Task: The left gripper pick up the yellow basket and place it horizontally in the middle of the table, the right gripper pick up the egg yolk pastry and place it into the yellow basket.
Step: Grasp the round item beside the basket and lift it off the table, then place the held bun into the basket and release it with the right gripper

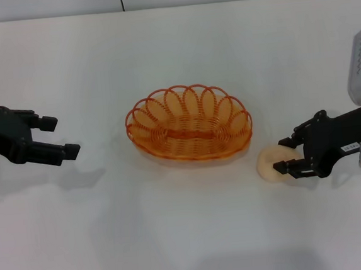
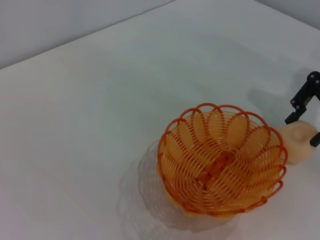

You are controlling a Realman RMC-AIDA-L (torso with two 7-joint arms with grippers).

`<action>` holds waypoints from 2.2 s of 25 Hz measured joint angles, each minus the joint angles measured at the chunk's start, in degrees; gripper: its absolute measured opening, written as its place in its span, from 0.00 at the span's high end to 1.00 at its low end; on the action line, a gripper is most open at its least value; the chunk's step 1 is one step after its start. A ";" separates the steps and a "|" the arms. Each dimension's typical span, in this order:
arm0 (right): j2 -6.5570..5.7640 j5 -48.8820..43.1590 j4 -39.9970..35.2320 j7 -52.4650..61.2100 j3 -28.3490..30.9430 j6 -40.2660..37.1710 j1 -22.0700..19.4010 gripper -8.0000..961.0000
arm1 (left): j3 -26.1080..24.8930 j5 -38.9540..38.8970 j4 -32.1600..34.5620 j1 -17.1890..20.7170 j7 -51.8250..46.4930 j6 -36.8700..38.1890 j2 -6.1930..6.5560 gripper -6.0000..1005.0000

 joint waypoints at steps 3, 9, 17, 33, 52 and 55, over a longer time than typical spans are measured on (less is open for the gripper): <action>0.00 0.00 0.09 0.01 -0.01 -0.04 0.09 0.44 | -0.04 0.00 -0.01 0.00 0.00 -0.07 0.00 0.14; 0.00 0.00 0.21 0.33 0.31 -0.07 0.09 0.61 | -0.17 0.00 -0.07 0.00 0.00 -0.15 0.00 0.14; 0.00 0.03 0.28 0.42 0.41 -0.30 0.22 0.67 | -0.16 0.00 -0.10 0.02 0.00 -0.26 -0.18 0.14; 0.00 0.71 -1.53 1.06 0.73 -0.89 0.26 0.79 | -0.15 -0.01 -0.11 0.52 0.00 -1.16 -0.27 0.14; -0.01 0.74 -11.96 5.84 3.15 -5.52 -0.27 0.91 | -0.15 -0.02 -0.72 0.62 0.17 -1.83 -0.32 0.14; 0.00 0.90 -14.38 6.85 3.03 -6.22 0.59 0.93 | -0.15 -0.01 -0.74 0.61 0.18 -1.84 -0.34 0.14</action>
